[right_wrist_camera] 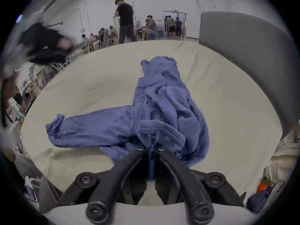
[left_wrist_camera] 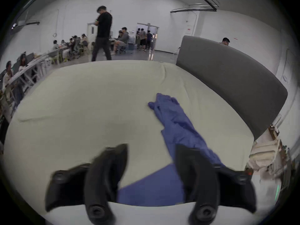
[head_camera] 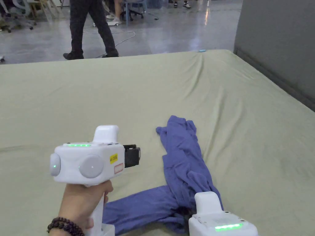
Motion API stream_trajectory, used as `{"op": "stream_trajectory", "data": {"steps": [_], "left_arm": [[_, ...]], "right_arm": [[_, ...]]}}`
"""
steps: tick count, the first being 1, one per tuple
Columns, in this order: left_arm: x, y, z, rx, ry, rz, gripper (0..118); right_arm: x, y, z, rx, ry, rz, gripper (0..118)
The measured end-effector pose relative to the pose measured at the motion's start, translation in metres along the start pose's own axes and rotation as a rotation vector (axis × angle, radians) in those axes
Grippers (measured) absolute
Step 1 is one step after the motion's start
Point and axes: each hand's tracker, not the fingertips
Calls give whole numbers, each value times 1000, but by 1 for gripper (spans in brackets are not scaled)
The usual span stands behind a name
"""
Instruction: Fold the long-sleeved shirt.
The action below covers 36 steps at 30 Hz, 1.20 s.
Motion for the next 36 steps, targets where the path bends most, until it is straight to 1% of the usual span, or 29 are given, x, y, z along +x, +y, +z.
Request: {"op": "stream_trajectory", "data": {"steps": [1,2,3,6,7,9,11,13,14,16,17,18,19,20,21,23,24,27,30,32,35,36], "left_arm": [[4,19,-26,-29,-25,5,86],[8,34,-51,-50,-44,7,96],[14,49,-79,-93,-49,-16,98],[34,79,-160,-186,3,-111,98],[42,82,-180,-205,-8,-115,98],[55,88,-227,-287,15,-157,98],[64,88,-260,-352,22,-192,98],[65,84,-287,-363,20,-172,98],[62,81,-300,-406,25,-129,98],[58,73,-313,-469,79,-80,95],[58,71,-310,-443,61,-95,91],[64,75,-304,-435,71,-114,88],[68,81,-295,-440,78,-143,76],[70,87,-285,-396,88,-185,49],[68,91,-276,-343,83,-211,0],[65,101,-259,-343,-6,-119,0],[62,106,-250,-336,-17,-99,0],[49,121,-221,-269,2,-112,0],[27,141,-172,-190,-5,-73,0],[5,156,-134,-118,10,-36,0],[-26,179,-70,-16,27,28,0],[-35,186,-48,19,36,37,0]], "right_arm": [[2,3,0,3,8,-10,2],[5,4,0,5,11,-13,2],[7,6,0,5,14,-13,2],[9,14,-8,-1,-1,-17,2],[9,17,-11,-5,-1,-19,2],[8,22,-21,-19,-7,-16,2],[8,27,-24,-29,-15,-7,2],[10,32,-22,-34,4,-19,2],[10,33,-20,-33,6,-17,2],[11,33,-17,-34,2,-13,2],[13,33,-17,-39,5,-14,2],[16,33,-16,-46,13,-23,2],[17,33,-16,-47,17,-26,2],[16,33,-15,-49,19,-27,2],[16,34,-15,-50,19,-23,2],[15,37,-12,-39,17,-18,2],[16,39,-8,-27,23,-22,2],[21,51,10,30,9,-31,2],[40,75,38,108,-2,-55,2],[55,99,57,184,-21,-80,2],[74,145,76,306,-66,-78,2],[79,162,80,335,-64,-85,2]]}}
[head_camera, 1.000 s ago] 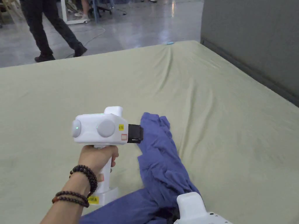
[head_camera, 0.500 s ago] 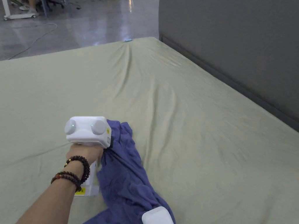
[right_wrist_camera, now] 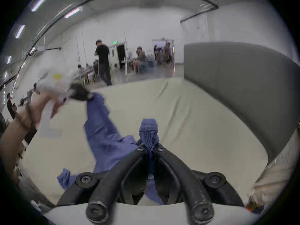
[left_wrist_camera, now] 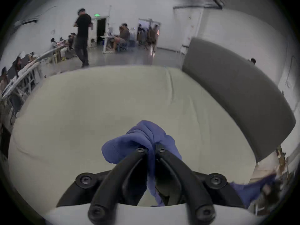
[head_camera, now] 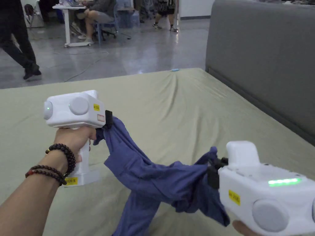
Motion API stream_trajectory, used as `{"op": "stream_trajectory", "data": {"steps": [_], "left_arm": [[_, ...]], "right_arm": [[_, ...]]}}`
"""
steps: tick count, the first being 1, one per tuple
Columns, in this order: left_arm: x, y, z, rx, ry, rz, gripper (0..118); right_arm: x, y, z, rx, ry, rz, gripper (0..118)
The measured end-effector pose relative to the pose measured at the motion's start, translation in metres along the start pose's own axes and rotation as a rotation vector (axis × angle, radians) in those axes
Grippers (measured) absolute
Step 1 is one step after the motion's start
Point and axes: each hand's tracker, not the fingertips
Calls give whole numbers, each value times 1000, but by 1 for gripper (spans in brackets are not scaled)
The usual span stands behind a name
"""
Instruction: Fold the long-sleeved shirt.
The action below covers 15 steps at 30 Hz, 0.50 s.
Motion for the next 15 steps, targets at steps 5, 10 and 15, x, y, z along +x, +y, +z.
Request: {"op": "stream_trajectory", "data": {"steps": [5,10,15], "left_arm": [[-46,39,112,174,50,68,0],[-75,83,203,343,63,172,0],[-77,121,252,441,151,151,0]], "right_arm": [[2,110,-24,121,44,65,2],[-30,230,-37,207,124,104,2],[-69,325,-37,253,131,144,2]]}}
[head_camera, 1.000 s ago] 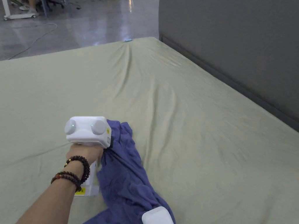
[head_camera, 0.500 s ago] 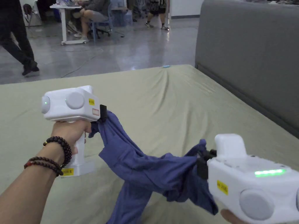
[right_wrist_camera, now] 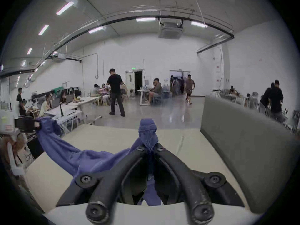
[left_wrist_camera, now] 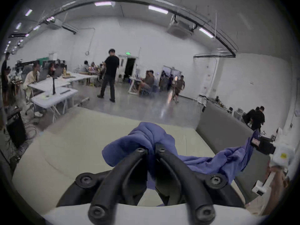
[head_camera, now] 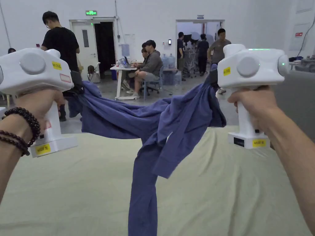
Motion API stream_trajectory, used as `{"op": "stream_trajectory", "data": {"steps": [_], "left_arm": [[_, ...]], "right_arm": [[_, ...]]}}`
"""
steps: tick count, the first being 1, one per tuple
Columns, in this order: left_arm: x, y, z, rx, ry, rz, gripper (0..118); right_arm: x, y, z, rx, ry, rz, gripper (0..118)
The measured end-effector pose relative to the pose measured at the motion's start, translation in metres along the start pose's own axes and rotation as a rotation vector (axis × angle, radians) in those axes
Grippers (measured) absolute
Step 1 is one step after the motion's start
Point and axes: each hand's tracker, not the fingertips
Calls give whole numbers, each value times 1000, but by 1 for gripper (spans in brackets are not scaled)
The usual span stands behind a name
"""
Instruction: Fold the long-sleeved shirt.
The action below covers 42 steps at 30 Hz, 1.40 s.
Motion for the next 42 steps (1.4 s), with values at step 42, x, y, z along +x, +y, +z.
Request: {"op": "stream_trajectory", "data": {"steps": [42], "left_arm": [[-43,-399,71,-414,222,-63,0]], "right_arm": [[-24,-391,98,-512,-19,-47,2]]}}
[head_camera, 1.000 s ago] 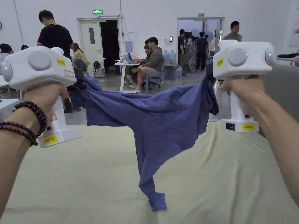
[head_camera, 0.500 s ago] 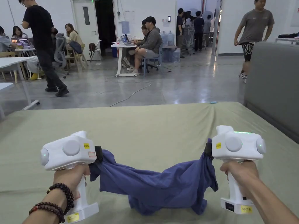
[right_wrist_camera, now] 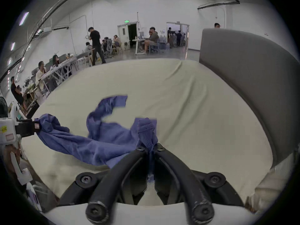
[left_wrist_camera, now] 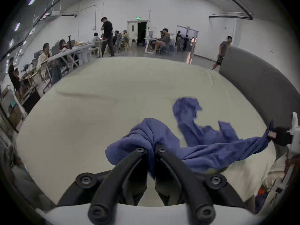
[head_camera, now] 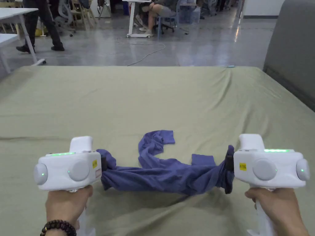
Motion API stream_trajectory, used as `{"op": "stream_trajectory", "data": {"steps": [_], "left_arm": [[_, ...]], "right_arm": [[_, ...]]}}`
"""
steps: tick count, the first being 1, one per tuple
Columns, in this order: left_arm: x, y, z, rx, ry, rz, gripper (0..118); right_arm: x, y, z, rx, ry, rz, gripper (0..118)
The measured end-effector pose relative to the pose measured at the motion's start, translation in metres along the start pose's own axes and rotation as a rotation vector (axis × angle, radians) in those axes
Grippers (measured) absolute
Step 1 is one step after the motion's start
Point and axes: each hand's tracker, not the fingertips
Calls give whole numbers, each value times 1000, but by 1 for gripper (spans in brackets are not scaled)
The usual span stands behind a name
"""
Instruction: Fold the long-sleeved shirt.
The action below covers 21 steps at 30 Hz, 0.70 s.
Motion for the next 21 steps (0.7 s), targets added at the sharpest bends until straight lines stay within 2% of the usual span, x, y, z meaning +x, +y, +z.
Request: {"op": "stream_trajectory", "data": {"steps": [5,9,13,14,15,16,17,21], "left_arm": [[-10,-80,9,-118,41,-33,0],[-24,-99,-3,-136,12,29,2],[-29,-100,10,-81,-8,49,27],[-31,-100,14,-79,-35,49,58],[-34,-98,18,-78,-66,67,100],[-38,-94,26,-70,-79,96,114],[-41,-89,37,-36,-90,127,115],[-42,-69,64,40,-91,143,114]], "right_arm": [[7,-79,9,-162,-14,40,2],[11,-101,-8,-216,-11,42,2],[16,-98,4,-186,0,12,12],[17,-94,14,-158,-17,3,32],[19,-90,20,-140,-20,-2,74],[20,-85,31,-113,-40,-3,103],[21,-80,44,-70,-38,3,114],[23,-63,68,-7,-19,-6,111]]}}
